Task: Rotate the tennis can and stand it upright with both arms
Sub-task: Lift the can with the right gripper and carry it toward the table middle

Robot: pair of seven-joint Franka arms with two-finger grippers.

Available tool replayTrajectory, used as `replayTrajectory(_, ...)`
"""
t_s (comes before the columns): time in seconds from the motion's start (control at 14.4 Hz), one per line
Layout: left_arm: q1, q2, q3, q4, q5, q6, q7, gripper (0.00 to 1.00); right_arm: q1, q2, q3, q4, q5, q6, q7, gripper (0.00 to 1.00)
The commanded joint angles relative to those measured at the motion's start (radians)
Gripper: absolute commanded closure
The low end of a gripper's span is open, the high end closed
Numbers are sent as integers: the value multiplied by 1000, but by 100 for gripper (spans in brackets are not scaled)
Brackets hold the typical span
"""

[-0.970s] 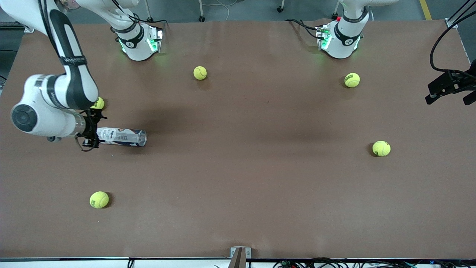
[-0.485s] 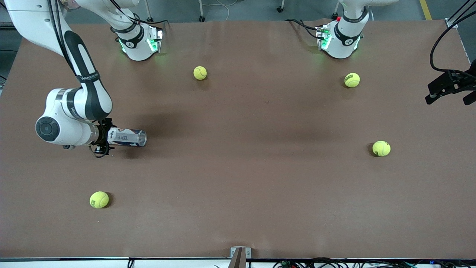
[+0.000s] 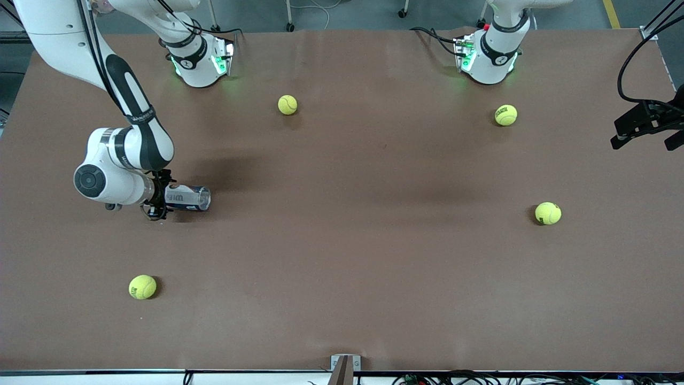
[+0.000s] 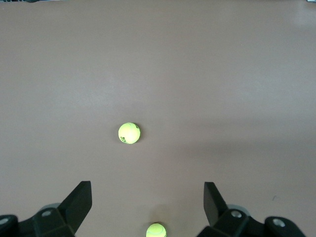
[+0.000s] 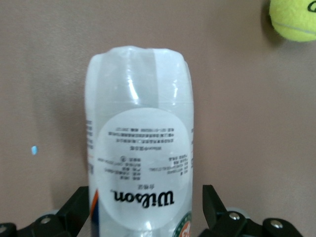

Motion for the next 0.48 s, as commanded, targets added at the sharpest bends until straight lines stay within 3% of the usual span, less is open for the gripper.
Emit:
replayTrajectory(0.0,1,-5,-2,6,20,-13,-3,0,2,-11,0,-21,0,11,2,0)
replayTrajectory(0.42,1,-5,-2,6,20,-15,-3,0,0,-2,1,-18,0,-3,-38,29)
